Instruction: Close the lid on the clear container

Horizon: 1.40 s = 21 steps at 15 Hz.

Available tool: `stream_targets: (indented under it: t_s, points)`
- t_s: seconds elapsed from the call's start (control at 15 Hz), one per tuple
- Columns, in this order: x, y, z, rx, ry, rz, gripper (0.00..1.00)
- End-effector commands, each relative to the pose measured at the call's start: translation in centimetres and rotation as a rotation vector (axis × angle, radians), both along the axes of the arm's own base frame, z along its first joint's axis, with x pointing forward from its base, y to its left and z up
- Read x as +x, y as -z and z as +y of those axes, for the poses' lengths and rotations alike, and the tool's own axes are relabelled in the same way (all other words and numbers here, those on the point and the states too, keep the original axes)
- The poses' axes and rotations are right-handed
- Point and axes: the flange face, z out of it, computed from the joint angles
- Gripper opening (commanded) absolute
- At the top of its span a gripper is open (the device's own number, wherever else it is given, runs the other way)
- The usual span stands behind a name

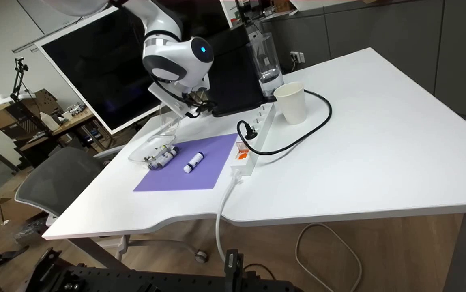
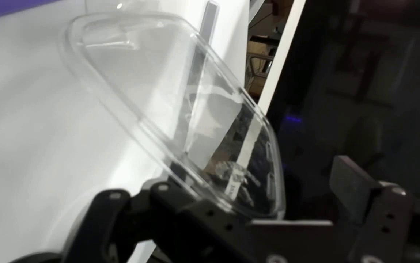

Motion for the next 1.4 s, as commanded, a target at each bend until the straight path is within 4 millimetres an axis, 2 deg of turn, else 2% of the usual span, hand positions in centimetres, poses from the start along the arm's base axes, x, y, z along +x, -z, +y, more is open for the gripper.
stream_targets:
  t_s: [0.0, 0.4, 0.67, 1.0, 1.33]
  points:
    - [-1.6, -2.5, -0.2, 0.054, -0.091, -0.055, 1.0]
    - [-3.5, -4.8, 0.7, 0.121, -0.275, -0.052, 1.0]
    - [-4.3, -5.2, 1.9, 0.116, -0.367, 0.006, 1.0]
    - [-5.4, -5.4, 3.6, 0.055, -0.46, 0.138, 1.0]
    - [-6.8, -6.7, 4.9, -0.035, -0.56, 0.281, 1.0]
